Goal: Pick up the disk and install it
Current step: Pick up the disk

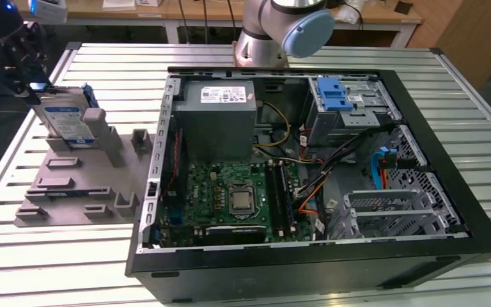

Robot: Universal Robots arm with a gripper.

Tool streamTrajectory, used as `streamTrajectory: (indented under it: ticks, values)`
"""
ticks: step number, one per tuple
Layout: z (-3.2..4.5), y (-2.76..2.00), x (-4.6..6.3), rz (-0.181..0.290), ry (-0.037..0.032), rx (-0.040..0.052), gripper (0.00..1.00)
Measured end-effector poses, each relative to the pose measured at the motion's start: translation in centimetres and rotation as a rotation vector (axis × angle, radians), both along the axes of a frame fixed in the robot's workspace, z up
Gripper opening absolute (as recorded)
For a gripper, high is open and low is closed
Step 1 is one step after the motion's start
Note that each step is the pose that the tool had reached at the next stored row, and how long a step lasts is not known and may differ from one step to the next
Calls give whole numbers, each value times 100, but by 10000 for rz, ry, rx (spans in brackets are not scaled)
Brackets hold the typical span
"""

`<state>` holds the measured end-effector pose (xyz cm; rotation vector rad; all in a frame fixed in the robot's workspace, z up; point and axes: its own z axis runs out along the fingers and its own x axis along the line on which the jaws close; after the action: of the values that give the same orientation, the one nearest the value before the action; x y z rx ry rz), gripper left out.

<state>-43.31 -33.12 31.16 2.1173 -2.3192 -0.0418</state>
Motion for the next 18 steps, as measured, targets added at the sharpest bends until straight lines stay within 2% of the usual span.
streamTrajectory:
  ticks: [4,12,18]
  values:
    - [-32,13,-11,2,0,0,50]
    - [-156,22,-22,2,0,0,50]
    - [-168,50,-34,3,-1,0,50]
